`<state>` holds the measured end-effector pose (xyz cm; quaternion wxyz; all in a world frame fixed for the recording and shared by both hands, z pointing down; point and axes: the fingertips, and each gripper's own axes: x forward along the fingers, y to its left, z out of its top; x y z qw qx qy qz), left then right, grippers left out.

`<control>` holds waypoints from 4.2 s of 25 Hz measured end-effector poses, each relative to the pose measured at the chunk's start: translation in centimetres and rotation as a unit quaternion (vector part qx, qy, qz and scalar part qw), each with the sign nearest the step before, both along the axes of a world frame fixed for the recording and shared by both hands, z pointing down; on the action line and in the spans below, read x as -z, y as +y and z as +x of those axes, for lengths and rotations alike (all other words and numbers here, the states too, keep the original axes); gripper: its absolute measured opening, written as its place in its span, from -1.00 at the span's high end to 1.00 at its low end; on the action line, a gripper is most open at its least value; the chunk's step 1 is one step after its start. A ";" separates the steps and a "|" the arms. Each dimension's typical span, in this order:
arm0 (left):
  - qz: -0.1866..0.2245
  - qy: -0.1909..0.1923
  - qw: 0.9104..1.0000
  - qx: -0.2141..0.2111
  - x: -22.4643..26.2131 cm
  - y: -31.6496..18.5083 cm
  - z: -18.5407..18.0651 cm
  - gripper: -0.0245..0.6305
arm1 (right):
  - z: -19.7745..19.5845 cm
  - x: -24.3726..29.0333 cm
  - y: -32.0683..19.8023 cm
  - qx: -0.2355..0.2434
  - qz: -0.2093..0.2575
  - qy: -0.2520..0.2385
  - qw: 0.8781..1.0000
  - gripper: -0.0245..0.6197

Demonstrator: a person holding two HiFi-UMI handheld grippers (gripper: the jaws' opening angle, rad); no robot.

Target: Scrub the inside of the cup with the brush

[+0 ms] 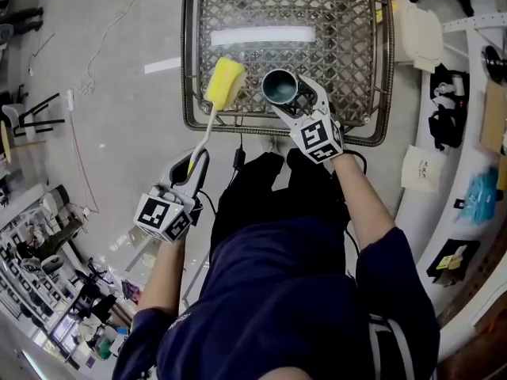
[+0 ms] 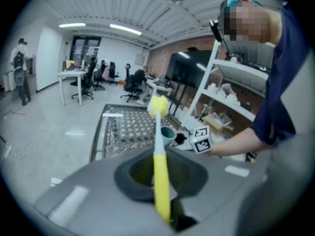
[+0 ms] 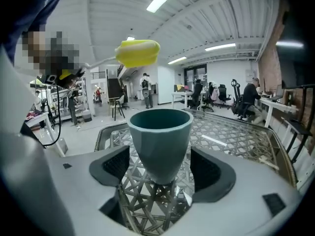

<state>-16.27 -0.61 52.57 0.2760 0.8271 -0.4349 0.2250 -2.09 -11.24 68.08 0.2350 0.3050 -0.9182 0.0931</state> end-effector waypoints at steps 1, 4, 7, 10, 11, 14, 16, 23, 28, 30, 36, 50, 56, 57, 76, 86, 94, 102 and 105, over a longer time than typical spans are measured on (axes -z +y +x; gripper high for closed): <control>0.000 0.001 1.000 -0.001 -0.1 -0.2 0.0 0.84 | -0.3 -0.3 -0.1 0.001 0.000 -0.002 1.000 -0.14; 0.002 0.003 1.000 -0.005 -0.5 -0.5 -0.3 0.84 | -0.7 -0.7 -0.4 0.000 0.002 0.005 1.000 -0.14; 0.002 0.006 1.000 -0.007 -0.8 -0.7 -0.6 0.84 | -0.9 -0.7 -0.9 -0.006 0.007 0.006 1.000 -0.14; 0.002 0.008 1.000 -0.009 -1.1 -1.1 -0.8 0.84 | -1.1 -0.8 -1.3 -0.007 0.009 0.010 1.000 -0.14; 0.002 0.009 1.000 -0.010 -1.1 -1.3 -0.9 0.84 | -1.1 -0.9 -1.4 -0.008 0.008 0.012 1.000 -0.14; 0.002 0.011 1.000 -0.013 -1.1 -1.8 -1.3 0.84 | -1.3 -1.0 -1.7 -0.010 0.002 0.016 1.000 -0.13; 0.002 0.012 1.000 -0.015 -0.9 -2.1 -1.6 0.84 | -1.5 -1.0 -1.9 -0.008 -0.002 0.028 1.000 -0.13; 0.014 0.006 0.999 -0.033 0.8 -3.9 -2.1 0.84 | -1.1 2.2 -2.4 -0.007 -0.002 0.054 0.999 -0.13; 0.049 -0.053 0.993 -0.094 3.4 -5.8 -1.3 0.84 | 0.5 7.1 -3.8 -0.019 0.033 0.085 0.996 -0.13; 0.065 -0.078 0.987 -0.121 4.5 -6.3 -0.6 0.84 | 1.3 8.9 -4.5 -0.024 0.048 0.096 0.994 -0.13; 0.107 -0.131 0.971 -0.171 7.1 -7.5 0.6 0.84 | 3.4 13.4 -6.3 -0.031 0.090 0.129 0.987 -0.13; 0.188 -0.274 0.905 -0.265 10.3 -9.6 2.9 0.84 | 5.2 17.8 -8.3 -0.005 0.143 0.239 0.960 -0.13; 0.220 -0.350 0.852 -0.321 10.3 -10.7 3.6 0.84 | 5.4 18.5 -8.9 0.000 0.156 0.274 0.949 -0.13; 0.224 -0.361 0.844 -0.328 10.2 -10.9 3.6 0.84 | 5.4 18.3 -8.9 0.004 0.157 0.283 0.946 -0.13; 0.220 -0.489 0.740 -0.407 7.3 -14.2 6.7 0.84 | 4.0 13.5 -7.6 0.092 0.150 0.409 0.895 -0.13; 0.205 -0.485 0.722 -0.449 5.8 -12.9 8.5 0.84 | 4.5 11.9 -7.3 0.096 0.122 0.410 0.899 -0.13; 0.156 -0.495 0.734 -0.438 4.5 -13.9 7.6 0.84 | 4.2 11.4 -6.8 0.098 0.110 0.396 0.906 -0.13; 0.189 -0.477 0.730 -0.451 5.3 -13.6 9.1 0.85 | 4.8 10.3 -7.0 0.100 0.095 0.399 0.907 -0.13; 0.162 -0.488 0.738 -0.437 4.8 -14.6 7.8 0.84 | 4.3 10.2 -6.6 0.109 0.097 0.394 0.907 -0.13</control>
